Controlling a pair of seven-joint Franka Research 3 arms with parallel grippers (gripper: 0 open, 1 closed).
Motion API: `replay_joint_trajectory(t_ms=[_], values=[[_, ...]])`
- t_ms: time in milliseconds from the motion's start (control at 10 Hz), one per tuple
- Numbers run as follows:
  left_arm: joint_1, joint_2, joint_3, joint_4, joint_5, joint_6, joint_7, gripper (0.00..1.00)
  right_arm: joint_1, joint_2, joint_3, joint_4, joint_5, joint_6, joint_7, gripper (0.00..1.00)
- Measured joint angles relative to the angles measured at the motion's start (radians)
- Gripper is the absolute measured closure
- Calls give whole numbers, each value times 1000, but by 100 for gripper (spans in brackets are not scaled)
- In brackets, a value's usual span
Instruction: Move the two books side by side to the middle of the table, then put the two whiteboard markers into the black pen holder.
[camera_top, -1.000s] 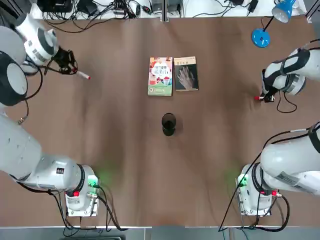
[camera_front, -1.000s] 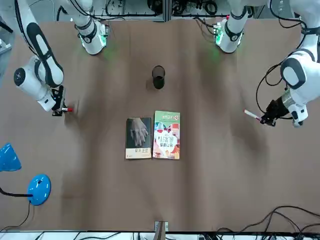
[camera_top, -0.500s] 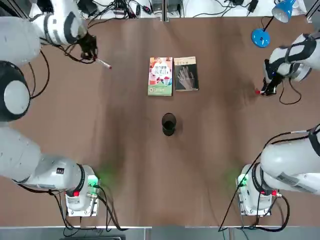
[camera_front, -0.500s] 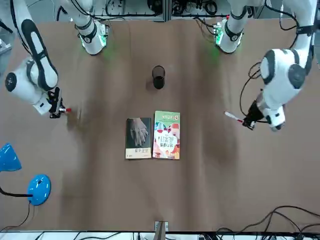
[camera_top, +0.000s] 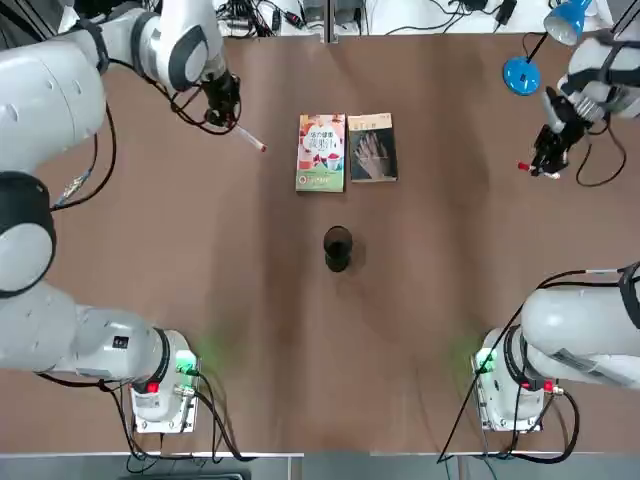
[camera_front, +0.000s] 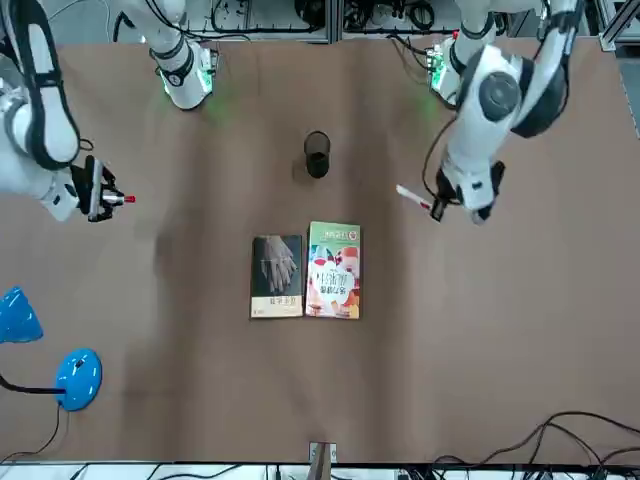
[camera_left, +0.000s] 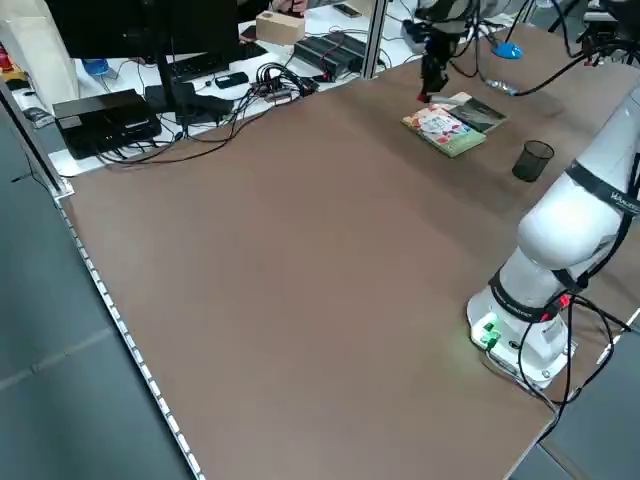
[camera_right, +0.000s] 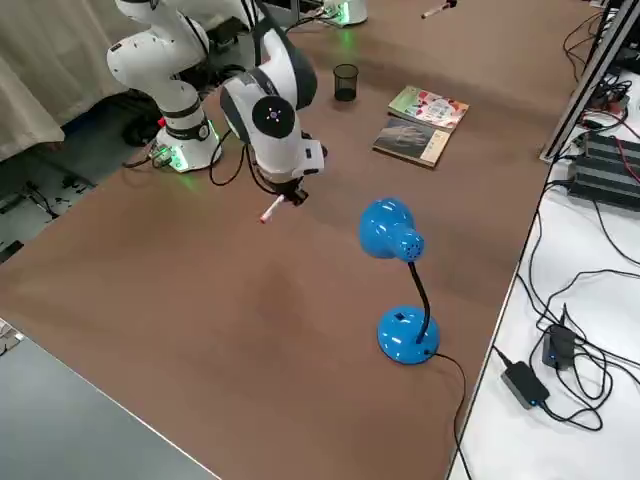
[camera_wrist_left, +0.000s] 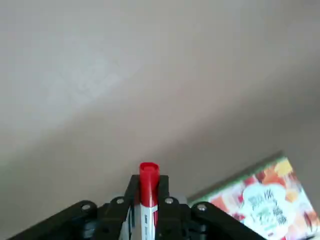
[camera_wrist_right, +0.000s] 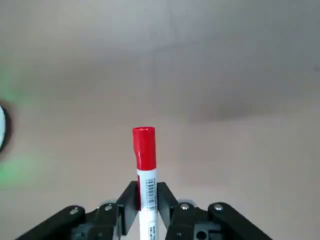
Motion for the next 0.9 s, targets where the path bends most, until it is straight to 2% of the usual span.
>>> replay_joint_trajectory(t_ms=[200,500,700,900], values=[[-6,-2,-83,61,66,-87,-40,82,-1,0,-2,64,44,-154,-2,78],[-59,8,-208,79,206,-121,-110,82,-9,0,-7,81,105,-343,-21,78],[-97,65,-245,111,315,-121,-109,82,-9,0,-6,92,184,-450,-32,78],[-171,134,-248,139,418,-121,-112,82,2,1,1,125,289,-562,-37,78]])
